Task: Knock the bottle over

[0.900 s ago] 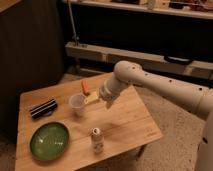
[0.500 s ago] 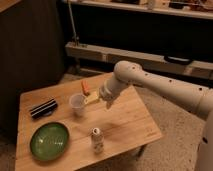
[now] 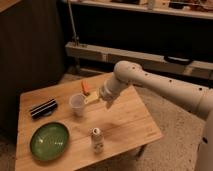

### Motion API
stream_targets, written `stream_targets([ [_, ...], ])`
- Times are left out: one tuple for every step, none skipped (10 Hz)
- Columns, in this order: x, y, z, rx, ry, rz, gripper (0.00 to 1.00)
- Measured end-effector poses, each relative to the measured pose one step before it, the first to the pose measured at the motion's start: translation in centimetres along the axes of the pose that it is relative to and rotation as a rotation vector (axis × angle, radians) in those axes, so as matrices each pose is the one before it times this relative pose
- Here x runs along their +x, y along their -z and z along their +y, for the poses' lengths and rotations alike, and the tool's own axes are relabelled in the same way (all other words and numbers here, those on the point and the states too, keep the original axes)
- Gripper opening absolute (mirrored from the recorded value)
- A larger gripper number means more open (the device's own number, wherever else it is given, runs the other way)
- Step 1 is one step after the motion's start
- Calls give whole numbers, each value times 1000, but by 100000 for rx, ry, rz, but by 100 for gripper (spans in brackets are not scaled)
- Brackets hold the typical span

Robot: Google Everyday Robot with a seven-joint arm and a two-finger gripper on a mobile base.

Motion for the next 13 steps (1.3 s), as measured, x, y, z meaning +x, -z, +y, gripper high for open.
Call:
stream_targets([
  [0,3,1,0,-9,4,80],
  [-1,-3,2,3,-2,-5,80],
  [-1,-1,-2,-2,6,-3,80],
  [2,2,-3,2,1,4,80],
  [-1,-2,5,-2,-6,-1,80],
  [0,-2,-3,0,6,-7,80],
  [-1,1,-1,2,-1,1,80],
  [3,0,0,-2,2,3,80],
  [-1,0,3,-1,-3,1,80],
  [4,6,-1,4,-10,12,80],
  [72,135,3,-42,-184,236,80],
  [126,538,136,1438,-2203,1661,80],
  [163,1254,442,2213,-2791,2584,80],
])
